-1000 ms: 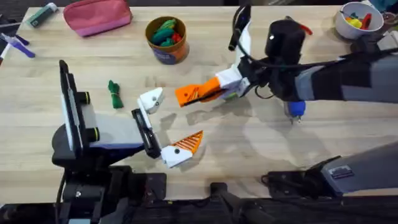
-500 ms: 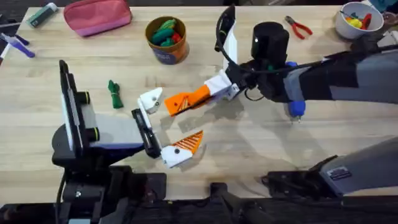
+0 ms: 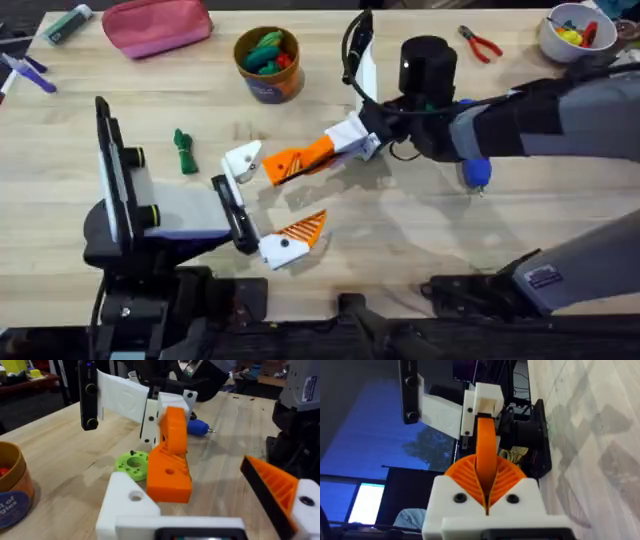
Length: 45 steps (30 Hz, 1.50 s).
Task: Pick up the gripper from the table and insert it into the empty holder that is missing its gripper. Then pick up a screw, insert it into the mounting hole, and use the screwdriver to tighten it. Finally, clean up the table by picking up the vegetable and placing it into the bucket.
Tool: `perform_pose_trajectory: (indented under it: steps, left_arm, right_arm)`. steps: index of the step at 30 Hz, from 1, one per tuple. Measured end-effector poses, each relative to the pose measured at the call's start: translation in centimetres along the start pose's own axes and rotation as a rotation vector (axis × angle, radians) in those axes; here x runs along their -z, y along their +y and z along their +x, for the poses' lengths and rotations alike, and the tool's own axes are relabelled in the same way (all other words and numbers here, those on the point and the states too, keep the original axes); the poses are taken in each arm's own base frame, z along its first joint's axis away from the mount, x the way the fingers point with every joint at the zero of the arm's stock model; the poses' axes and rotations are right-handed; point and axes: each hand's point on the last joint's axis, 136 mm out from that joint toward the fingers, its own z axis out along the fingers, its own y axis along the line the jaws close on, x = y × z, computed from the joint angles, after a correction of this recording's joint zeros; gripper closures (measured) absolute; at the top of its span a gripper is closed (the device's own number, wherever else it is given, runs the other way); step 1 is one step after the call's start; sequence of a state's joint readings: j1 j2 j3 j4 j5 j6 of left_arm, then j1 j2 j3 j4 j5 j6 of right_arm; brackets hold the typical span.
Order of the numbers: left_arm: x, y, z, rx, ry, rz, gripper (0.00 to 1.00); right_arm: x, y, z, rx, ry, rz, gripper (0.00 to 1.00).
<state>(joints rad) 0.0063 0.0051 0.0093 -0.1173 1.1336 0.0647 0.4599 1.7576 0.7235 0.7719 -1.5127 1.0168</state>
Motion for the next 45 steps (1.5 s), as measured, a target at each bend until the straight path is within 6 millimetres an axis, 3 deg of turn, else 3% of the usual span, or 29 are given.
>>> perform_pose_trajectory:
  steps: [18, 45]
  left_arm:
    - [0.0, 0.0, 0.0, 0.000, 0.000, 0.000, 0.014]
    - [0.0, 0.0, 0.0, 0.000, 0.000, 0.000, 0.015]
  right_arm:
    - [-0.4, 0.7, -0.7, 0.054, 0.008, -0.001, 0.989]
    - [-0.8, -0.1, -1.2, 0.009, -0.017, 0.023, 0.990]
